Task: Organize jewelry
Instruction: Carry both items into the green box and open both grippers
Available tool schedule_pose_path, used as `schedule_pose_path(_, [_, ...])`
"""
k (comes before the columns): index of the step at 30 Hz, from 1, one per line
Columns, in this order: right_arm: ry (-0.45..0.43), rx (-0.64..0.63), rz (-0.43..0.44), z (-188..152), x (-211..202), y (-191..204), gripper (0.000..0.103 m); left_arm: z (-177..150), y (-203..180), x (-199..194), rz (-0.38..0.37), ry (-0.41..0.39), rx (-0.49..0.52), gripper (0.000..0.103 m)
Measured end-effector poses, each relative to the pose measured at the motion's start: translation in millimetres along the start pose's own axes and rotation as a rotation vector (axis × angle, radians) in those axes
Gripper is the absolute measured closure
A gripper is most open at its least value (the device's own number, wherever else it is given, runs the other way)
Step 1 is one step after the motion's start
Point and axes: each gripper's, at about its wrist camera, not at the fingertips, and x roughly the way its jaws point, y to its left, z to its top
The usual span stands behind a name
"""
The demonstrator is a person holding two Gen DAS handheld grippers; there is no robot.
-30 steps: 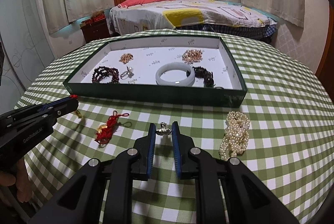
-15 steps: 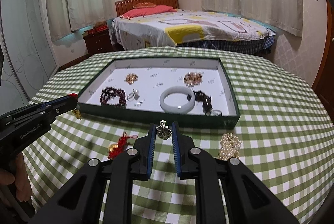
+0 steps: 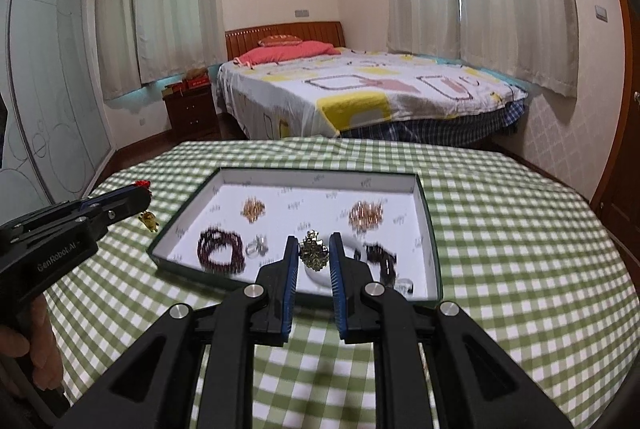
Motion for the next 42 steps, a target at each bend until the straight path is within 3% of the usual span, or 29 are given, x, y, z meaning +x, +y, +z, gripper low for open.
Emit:
schedule_pose_path(9, [-0.054,-0.016,0.001,34,16,1,0.086,26,-4,19,-0.006,-0.039,0.013,0.094])
schedule_pose_path(20, [-0.084,-0.02,0.005,57,55,-4,0.086,46,-6,74,0.001,-0.026,0.003,0.094])
schedule_pose_path(31, [0.056,-0.029,0.029,40,128,-5,0.087,26,-4,160,0.027,0.149,-0.001,0.094])
schedule_pose_path(42, [0.2,0.003,0.019,30,167,-13,0.087,8,4,194,0.059,0.266,0.001,0.094])
